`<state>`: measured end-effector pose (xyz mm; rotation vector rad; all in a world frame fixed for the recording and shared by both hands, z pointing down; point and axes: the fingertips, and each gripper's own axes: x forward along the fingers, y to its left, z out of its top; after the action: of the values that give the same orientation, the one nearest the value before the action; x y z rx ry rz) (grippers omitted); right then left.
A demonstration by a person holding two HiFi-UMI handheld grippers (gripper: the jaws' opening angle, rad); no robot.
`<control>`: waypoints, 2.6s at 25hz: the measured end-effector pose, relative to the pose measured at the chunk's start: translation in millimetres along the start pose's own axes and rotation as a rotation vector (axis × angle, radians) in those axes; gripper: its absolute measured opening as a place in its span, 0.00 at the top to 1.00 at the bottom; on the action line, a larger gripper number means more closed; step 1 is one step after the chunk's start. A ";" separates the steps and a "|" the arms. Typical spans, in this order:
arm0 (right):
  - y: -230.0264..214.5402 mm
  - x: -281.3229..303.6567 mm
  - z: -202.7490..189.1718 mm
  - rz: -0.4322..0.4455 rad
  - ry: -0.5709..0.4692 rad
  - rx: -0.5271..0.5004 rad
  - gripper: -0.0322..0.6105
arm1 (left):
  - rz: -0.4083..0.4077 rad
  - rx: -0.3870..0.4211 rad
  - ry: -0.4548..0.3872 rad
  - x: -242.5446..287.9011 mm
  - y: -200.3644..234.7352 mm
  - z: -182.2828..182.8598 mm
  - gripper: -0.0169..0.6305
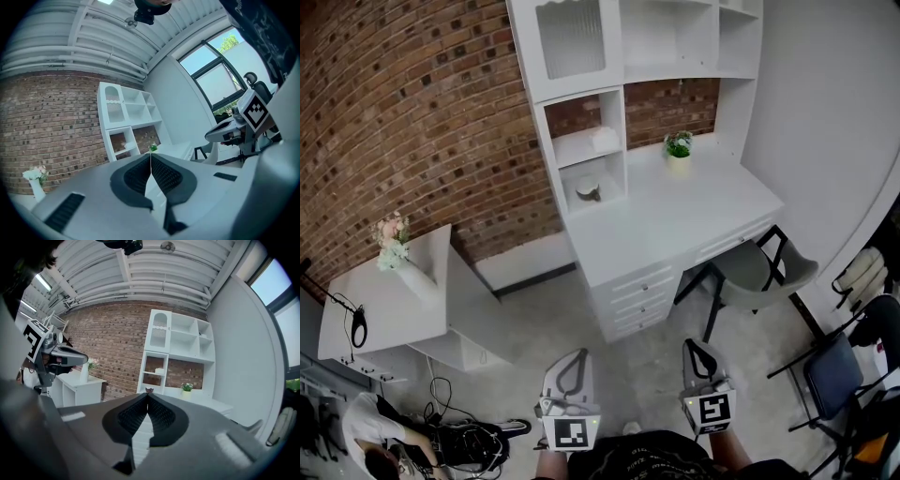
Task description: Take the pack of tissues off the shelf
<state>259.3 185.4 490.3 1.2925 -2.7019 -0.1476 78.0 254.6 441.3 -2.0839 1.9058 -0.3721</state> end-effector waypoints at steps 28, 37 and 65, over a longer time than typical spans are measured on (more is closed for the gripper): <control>-4.0 99.9 8.0 -0.047 0.005 0.010 0.94 | -0.055 -0.027 0.010 82.1 60.5 -35.3 0.96; 3.5 163.3 11.9 -0.092 0.024 0.008 0.94 | -0.106 -0.043 0.000 132.6 108.8 -56.8 0.96; 57.4 283.6 5.8 -0.171 0.130 0.061 0.94 | -0.259 -0.060 -0.036 214.4 212.5 -111.3 0.96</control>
<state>38.5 0.3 517.5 1.4952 -2.5051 0.0004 -140.5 19.3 461.4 -2.3674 1.6484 -0.3339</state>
